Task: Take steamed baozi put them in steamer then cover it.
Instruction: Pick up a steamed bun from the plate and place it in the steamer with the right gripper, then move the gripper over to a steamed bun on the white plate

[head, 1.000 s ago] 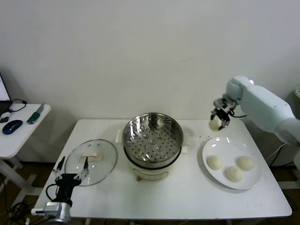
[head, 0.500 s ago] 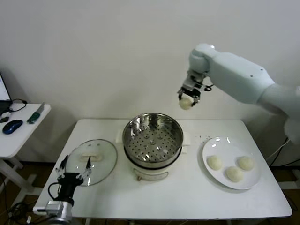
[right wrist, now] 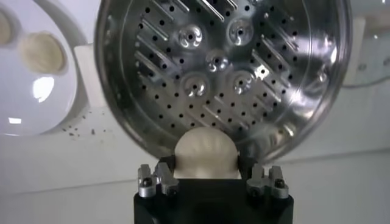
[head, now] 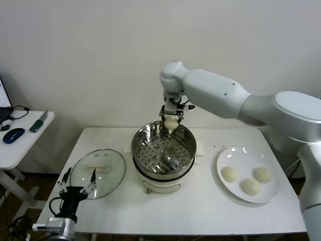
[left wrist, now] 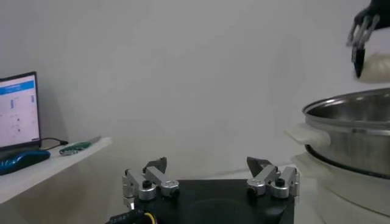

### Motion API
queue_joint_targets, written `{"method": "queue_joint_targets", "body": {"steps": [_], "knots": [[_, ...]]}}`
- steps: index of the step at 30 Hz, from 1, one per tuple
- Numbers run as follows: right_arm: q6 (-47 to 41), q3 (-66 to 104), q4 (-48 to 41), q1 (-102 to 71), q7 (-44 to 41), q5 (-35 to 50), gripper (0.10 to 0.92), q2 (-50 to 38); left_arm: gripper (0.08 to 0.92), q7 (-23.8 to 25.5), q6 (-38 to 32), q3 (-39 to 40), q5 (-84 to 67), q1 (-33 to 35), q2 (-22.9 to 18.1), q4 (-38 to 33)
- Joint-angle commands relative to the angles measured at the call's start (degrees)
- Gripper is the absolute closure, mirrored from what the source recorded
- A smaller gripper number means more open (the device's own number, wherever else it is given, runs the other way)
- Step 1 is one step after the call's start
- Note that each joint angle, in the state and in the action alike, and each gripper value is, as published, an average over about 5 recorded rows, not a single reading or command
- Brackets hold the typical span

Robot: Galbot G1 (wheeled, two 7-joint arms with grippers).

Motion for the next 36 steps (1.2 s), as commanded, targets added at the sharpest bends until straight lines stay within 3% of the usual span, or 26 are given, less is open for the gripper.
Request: {"method": "queue_joint_targets", "body": {"steps": [1,15,20,25,31,36], "knots": [[2.4,0.1,-1.4,-6.3,0.8,-6.9,0.348,3.8,0.177,0.0,0.1,-0.4,-0.4,0.2,0.2,-0.2],[4.5,2.5,-6.1,-10.6,2.7,-12.4,0.34,6.1,0.177,0.0,0.3,0.2,-0.5,-0.3,-0.2,0.5],[4.7,3.2,-5.8,-10.6,1.9,-12.5,0.278,6.0,0.177,-0.1,0.2,0.0,-0.6,0.1,-0.4,0.5],[4.6,3.7,-4.4,-8.6,0.3,-9.8,0.208,4.7,0.177,-0.1,0.1,0.0,-0.6,0.6,-0.7,0.4],[3.0,3.8,0.1,-4.0,-0.9,-4.0,0.203,0.6,0.177,-0.2,0.2,0.2,-0.5,0.6,-0.8,0.0],[-1.2,2.5,2.1,0.4,3.0,3.7,0.202,-4.8,0.177,-0.3,0.3,0.3,-0.4,0.6,-0.6,-0.3]]}}
